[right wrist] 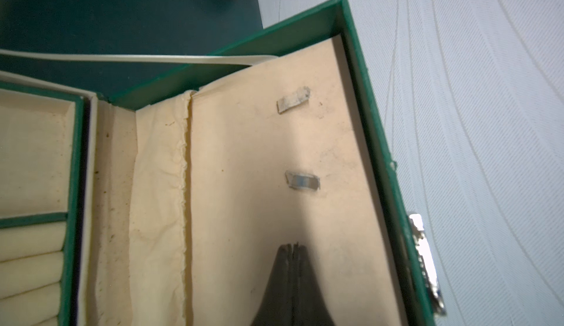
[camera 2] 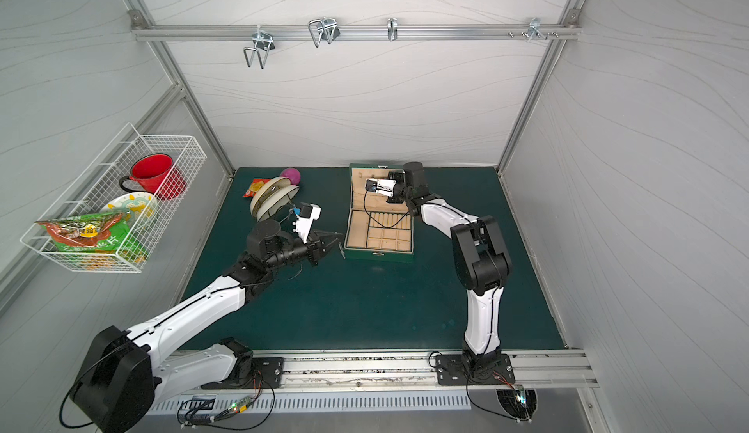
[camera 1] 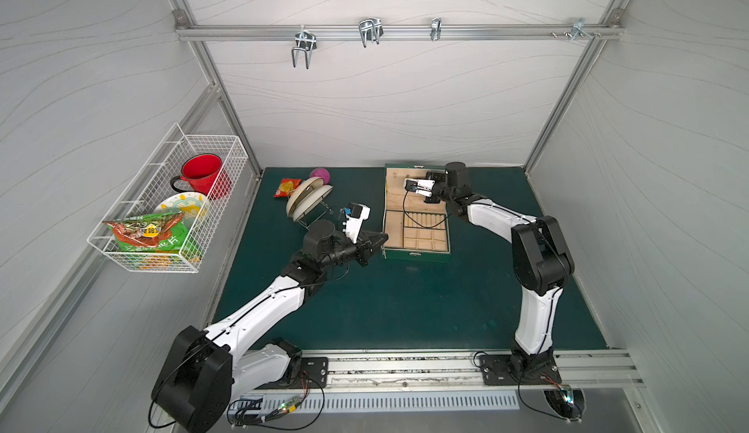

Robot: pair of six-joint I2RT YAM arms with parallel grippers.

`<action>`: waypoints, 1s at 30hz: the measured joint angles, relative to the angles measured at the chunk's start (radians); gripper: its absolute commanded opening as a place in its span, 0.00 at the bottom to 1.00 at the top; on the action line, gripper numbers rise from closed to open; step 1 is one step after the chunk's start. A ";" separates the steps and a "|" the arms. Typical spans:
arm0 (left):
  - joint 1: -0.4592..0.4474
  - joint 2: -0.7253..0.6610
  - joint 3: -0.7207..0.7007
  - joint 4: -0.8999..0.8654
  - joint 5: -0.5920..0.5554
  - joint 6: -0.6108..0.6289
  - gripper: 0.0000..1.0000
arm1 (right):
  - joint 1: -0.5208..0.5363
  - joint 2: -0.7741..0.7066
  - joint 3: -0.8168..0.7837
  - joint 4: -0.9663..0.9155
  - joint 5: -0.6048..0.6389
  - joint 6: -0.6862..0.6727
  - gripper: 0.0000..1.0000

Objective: Put jewelry chain into jewelry box
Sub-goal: Open the fastener on the jewelry box.

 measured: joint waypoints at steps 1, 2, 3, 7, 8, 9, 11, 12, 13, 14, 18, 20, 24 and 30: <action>0.000 0.000 0.000 0.000 0.000 0.000 0.00 | 0.002 0.000 -0.007 0.009 0.006 -0.009 0.00; 0.000 -0.002 -0.002 0.000 0.000 -0.001 0.00 | 0.003 0.000 -0.014 0.017 0.012 -0.016 0.00; 0.000 -0.003 -0.003 0.000 0.000 -0.002 0.00 | 0.005 0.000 -0.021 0.026 0.018 -0.023 0.00; 0.000 -0.005 -0.007 0.001 0.000 -0.003 0.00 | 0.012 0.000 -0.042 0.062 0.040 -0.049 0.00; 0.000 -0.005 -0.007 0.000 0.000 -0.003 0.00 | 0.014 0.000 -0.047 0.071 0.045 -0.054 0.00; 0.000 -0.005 -0.007 0.000 0.000 -0.003 0.00 | 0.015 -0.001 -0.051 0.079 0.048 -0.062 0.00; 0.000 -0.006 -0.007 0.000 0.000 -0.003 0.00 | 0.016 -0.004 -0.057 0.084 0.052 -0.065 0.00; 0.000 -0.007 -0.007 0.000 0.000 -0.003 0.00 | 0.018 -0.008 -0.060 0.085 0.053 -0.065 0.02; 0.000 -0.007 -0.007 0.001 0.000 -0.003 0.00 | 0.019 -0.012 -0.063 0.085 0.055 -0.065 0.12; 0.000 -0.007 -0.007 0.001 0.000 -0.003 0.00 | 0.021 -0.018 -0.064 0.087 0.056 -0.060 0.26; 0.000 -0.008 -0.007 0.001 0.000 -0.003 0.00 | 0.031 -0.047 -0.097 0.043 0.049 -0.007 0.55; 0.000 -0.008 -0.007 0.000 0.000 -0.003 0.00 | 0.035 -0.067 -0.109 0.020 0.038 0.030 0.62; 0.000 -0.013 -0.007 0.001 0.000 -0.003 0.00 | 0.039 -0.154 -0.155 -0.034 0.007 0.127 0.70; 0.000 -0.019 -0.007 0.001 0.000 -0.006 0.00 | 0.037 -0.375 -0.258 -0.034 0.021 0.415 0.72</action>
